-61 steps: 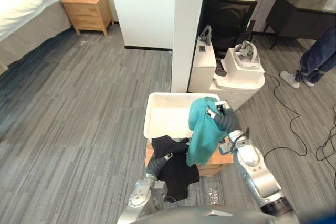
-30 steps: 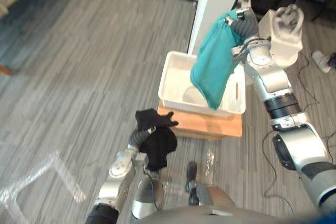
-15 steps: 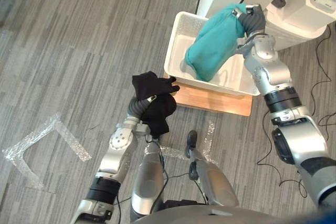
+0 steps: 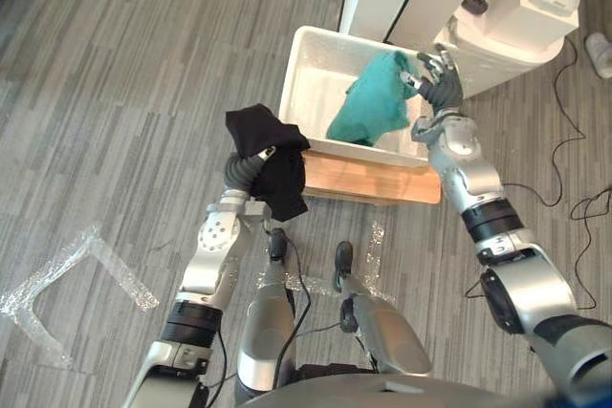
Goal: Tidy the bed and pick cloth on bed and put in laundry
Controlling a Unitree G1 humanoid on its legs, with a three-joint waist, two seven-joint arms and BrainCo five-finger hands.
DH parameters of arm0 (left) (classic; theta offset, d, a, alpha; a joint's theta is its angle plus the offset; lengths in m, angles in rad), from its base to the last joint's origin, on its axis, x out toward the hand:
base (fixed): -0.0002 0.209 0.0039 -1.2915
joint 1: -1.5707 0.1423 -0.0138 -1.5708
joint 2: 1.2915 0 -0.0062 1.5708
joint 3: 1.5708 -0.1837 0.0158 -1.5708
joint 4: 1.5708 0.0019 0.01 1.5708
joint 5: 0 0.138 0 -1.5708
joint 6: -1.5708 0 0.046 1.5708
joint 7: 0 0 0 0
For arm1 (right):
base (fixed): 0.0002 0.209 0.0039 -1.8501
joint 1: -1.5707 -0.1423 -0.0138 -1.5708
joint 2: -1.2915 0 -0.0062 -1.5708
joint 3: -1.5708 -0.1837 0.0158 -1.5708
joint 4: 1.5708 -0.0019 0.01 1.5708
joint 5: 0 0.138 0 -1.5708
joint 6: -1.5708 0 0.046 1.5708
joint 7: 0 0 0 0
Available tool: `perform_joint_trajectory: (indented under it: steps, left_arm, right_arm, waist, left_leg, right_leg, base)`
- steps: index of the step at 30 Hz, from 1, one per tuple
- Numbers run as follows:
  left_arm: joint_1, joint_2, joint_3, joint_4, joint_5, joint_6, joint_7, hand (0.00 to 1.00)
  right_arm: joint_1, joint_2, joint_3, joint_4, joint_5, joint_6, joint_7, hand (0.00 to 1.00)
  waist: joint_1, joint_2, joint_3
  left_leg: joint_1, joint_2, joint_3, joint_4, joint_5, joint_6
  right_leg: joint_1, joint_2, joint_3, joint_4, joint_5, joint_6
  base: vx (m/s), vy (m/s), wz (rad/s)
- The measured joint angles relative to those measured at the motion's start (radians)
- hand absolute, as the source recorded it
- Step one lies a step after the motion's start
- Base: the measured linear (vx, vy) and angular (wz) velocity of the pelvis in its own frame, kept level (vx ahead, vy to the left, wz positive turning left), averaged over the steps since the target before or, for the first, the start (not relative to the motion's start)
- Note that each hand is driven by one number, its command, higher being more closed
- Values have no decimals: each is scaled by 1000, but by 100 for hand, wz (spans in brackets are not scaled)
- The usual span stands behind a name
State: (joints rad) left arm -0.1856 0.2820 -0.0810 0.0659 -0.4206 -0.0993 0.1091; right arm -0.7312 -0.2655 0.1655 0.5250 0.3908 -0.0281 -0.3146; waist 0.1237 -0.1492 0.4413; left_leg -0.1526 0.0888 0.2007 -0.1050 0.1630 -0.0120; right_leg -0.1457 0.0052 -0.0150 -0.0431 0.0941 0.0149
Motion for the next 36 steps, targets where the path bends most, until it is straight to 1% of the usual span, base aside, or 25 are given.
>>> perform_joint_trajectory:
  steps: [2,4,5,7,8,9,10,13,14,15,17,18,19,20,22,23,24,26,27,29,30,33,34,35,36]
  left_arm:
    - [11,0,12,0,0,1,8,100]
    - [26,-3,12,0,1,2,8,100]
    - [35,-3,12,-1,1,2,8,100]
    - [64,-8,12,-2,2,2,8,100]
    - [72,-14,12,-2,2,2,8,100]
    - [79,-20,12,-2,2,2,11,100]
    - [94,-32,11,-5,5,2,25,100]
    - [140,-63,12,-18,12,-7,87,100]
    - [160,-73,17,-48,18,-13,108,100]
    - [174,-78,19,-68,20,-30,123,100]
    - [200,-90,24,-133,23,-79,151,100]
    - [202,-96,27,-153,27,-95,161,100]
    - [202,-107,40,-177,32,-115,177,100]
    - [201,-115,63,-199,42,-126,191,100]
    - [192,-119,90,-220,48,-140,236,100]
    - [180,-116,94,-224,48,-144,266,100]
    - [151,-113,109,-224,48,-144,293,100]
    - [116,-105,138,-224,48,-144,314,100]
    - [98,-83,161,-224,48,-141,325,100]
    - [81,-40,181,-224,48,-121,326,100]
    - [73,-13,195,-224,48,-100,310,100]
    - [68,11,203,-223,56,-53,280,100]
    - [66,11,201,-221,67,-27,266,100]
    - [66,10,198,-215,88,-8,254,100]
    - [66,11,199,-206,101,6,243,100]
  right_arm:
    - [47,24,2,0,-41,2,-2,0]
    - [99,46,5,0,-96,22,-2,0]
    - [115,54,7,0,-106,28,-2,0]
    - [165,59,39,1,-132,50,-4,0]
    - [182,59,44,1,-132,57,-5,0]
    - [197,59,44,1,-132,65,-8,0]
    - [225,59,44,2,-132,80,-15,0]
    - [347,59,44,9,-125,115,-26,0]
    - [398,59,42,19,-116,118,-27,0]
    - [437,59,40,27,-100,118,-27,0]
    - [571,62,31,56,-96,107,-25,0]
    - [616,67,21,63,-95,105,-25,0]
    - [675,76,8,67,-86,94,-25,0]
    - [732,91,-15,67,-86,78,-26,0]
    - [807,101,-38,67,-94,55,-26,0]
    - [857,99,-53,67,-101,37,-28,0]
    - [913,100,-79,67,-100,23,-36,0]
    - [959,99,-101,68,-100,14,-43,0]
    - [988,100,-117,77,-98,4,-42,0]
    - [1037,100,-147,87,-97,-6,-40,0]
    - [1071,106,-175,95,-95,-22,-32,0]
    - [1124,126,-215,97,-83,-51,4,0]
    - [1145,143,-233,101,-71,-63,34,0]
    - [1159,152,-236,101,-58,-70,52,0]
    - [1168,158,-236,101,-58,-76,72,0]
  waist:
    - [0,-16,-6]
    - [1,-29,-16]
    - [1,-34,-21]
    - [-2,-57,-55]
    - [-2,-61,-58]
    - [-3,-61,-60]
    - [-6,-61,-80]
    - [-9,-58,-160]
    - [-13,-53,-174]
    - [-19,-48,-183]
    - [-29,-31,-218]
    - [-33,-24,-225]
    - [-50,-13,-231]
    - [-76,2,-246]
    - [-107,24,-265]
    - [-126,39,-287]
    - [-142,52,-308]
    - [-157,56,-315]
    - [-167,57,-319]
    - [-176,56,-329]
    - [-187,54,-336]
    - [-193,52,-361]
    - [-201,50,-364]
    - [-207,54,-367]
    - [-216,50,-372]
  left_leg:
    - [15,-3,0,0,-6,-1]
    - [37,-8,-1,0,-13,-4]
    - [46,-9,0,0,-18,-4]
    - [54,-9,-1,0,-26,-6]
    - [65,-9,-3,0,-30,-8]
    - [76,-9,-9,0,-33,-7]
    - [82,-8,-14,0,-40,-6]
    - [90,-8,-14,0,-59,-1]
    - [103,-8,-13,0,-64,-2]
    - [112,-8,-12,0,-67,-2]
    - [120,-8,0,0,-73,-4]
    - [126,-9,8,0,-75,-4]
    - [139,-11,15,0,-79,-5]
    - [146,-10,21,0,-81,-7]
    - [170,-8,47,0,-87,-10]
    - [171,-5,62,0,-89,-11]
    - [175,-4,71,0,-90,-12]
    - [192,-2,85,0,-92,-15]
    - [205,0,97,0,-94,-17]
    - [225,1,117,0,-100,-22]
    - [241,0,137,0,-110,-18]
    - [249,-1,180,0,-125,-17]
    - [261,-2,198,0,-131,-17]
    - [267,-2,212,0,-135,-18]
    - [273,-2,224,0,-138,-18]
  right_leg:
    - [22,-3,-1,-14,3,4]
    - [47,-9,-3,-15,4,2]
    - [55,-10,-3,-15,3,3]
    - [63,-11,-3,-15,2,1]
    - [75,-10,-3,-15,2,1]
    - [88,-10,-3,-15,2,1]
    - [96,-9,-3,-15,2,1]
    - [103,-8,-1,-15,-5,-8]
    - [116,-8,1,-15,-9,-9]
    - [124,-8,1,-14,-13,-11]
    - [126,-9,5,-11,-22,-18]
    - [129,-10,9,-11,-26,-16]
    - [139,-12,16,-11,-36,-12]
    - [144,-12,19,-11,-40,-11]
    - [156,-10,39,-11,-47,-10]
    - [156,-9,49,-12,-57,0]
    - [156,-7,57,-15,-57,1]
    - [164,-5,65,-15,-57,1]
    - [172,-4,76,-15,-56,2]
    - [184,-3,94,-17,-55,4]
    - [193,-4,112,-18,-53,6]
    - [192,-6,145,-18,-49,11]
    - [195,-6,160,-16,-48,10]
    - [195,-6,172,-15,-47,10]
    - [197,-6,179,-14,-47,10]
  base:
    - [21,8,2]
    - [43,22,4]
    - [58,27,1]
    - [77,25,1]
    - [62,16,8]
    - [56,25,13]
    - [44,26,12]
    - [66,21,1]
    - [81,19,-1]
    - [65,16,-3]
    - [44,8,-14]
    - [39,0,-23]
    - [33,-5,-19]
    - [20,-6,-20]
    - [8,-5,-32]
    - [16,-11,-37]
    - [25,-13,-24]
    - [47,-3,-20]
    - [38,4,-28]
    - [27,22,-31]
    - [25,39,-38]
    - [16,47,-37]
    - [31,54,-32]
    - [36,62,-33]
    - [25,51,-32]
